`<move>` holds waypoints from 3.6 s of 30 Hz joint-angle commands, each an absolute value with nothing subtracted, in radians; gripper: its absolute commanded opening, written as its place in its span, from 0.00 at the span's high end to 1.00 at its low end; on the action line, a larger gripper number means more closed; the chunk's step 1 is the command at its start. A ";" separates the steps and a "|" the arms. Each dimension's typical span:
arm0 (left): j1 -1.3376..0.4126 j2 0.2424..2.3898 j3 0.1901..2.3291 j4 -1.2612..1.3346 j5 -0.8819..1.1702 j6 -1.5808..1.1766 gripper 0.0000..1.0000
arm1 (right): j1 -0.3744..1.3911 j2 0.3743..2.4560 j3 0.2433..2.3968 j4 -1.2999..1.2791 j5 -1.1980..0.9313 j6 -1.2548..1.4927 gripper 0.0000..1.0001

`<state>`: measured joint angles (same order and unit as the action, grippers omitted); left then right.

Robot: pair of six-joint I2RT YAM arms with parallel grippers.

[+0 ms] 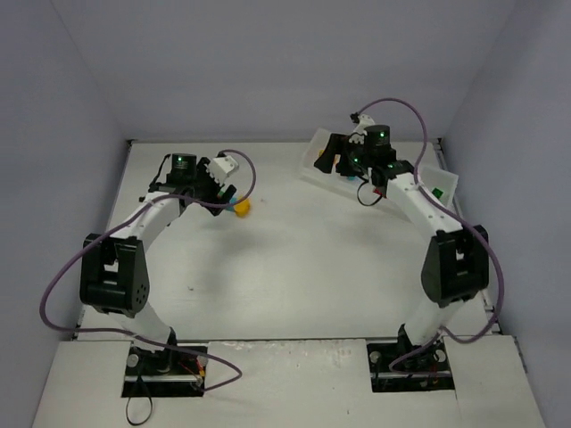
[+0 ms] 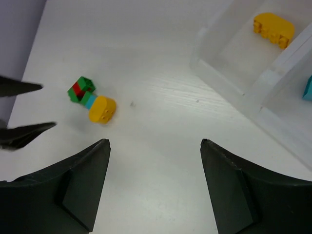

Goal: Sort the legos into containers by color

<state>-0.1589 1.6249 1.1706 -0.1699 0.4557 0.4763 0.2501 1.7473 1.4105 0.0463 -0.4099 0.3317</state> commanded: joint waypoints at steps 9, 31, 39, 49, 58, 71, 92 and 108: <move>-0.155 1.873 1.488 -0.468 0.554 1.048 0.29 | 0.264 1.341 1.091 0.135 -0.546 0.373 0.29; -0.261 1.980 1.454 -0.388 0.613 1.005 0.86 | 0.267 1.319 1.011 0.098 -0.647 0.377 0.30; -0.327 1.761 1.203 -0.149 0.652 0.819 1.00 | 0.328 1.388 1.054 0.094 -0.654 0.413 0.27; -0.480 1.454 0.976 0.129 0.617 0.612 1.00 | 0.426 1.519 1.111 0.130 -0.638 0.523 0.00; -0.552 1.336 0.917 0.176 0.577 0.574 1.00 | 0.457 1.586 1.149 0.175 -0.690 0.546 0.04; -0.563 1.338 0.916 0.163 0.565 0.575 1.00 | 0.486 1.597 1.152 0.190 -0.723 0.520 0.69; -0.502 1.342 0.856 0.144 0.624 0.545 1.00 | 0.249 1.745 1.437 0.091 -0.470 0.367 0.92; -0.503 1.240 0.822 0.189 0.655 0.466 1.00 | 0.242 2.208 1.921 0.034 -0.213 0.379 0.32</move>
<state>-0.5022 1.2758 0.8211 0.1123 0.6147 0.4858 0.2447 2.2711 1.8595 0.0128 -0.2317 0.3878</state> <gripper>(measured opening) 0.297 0.647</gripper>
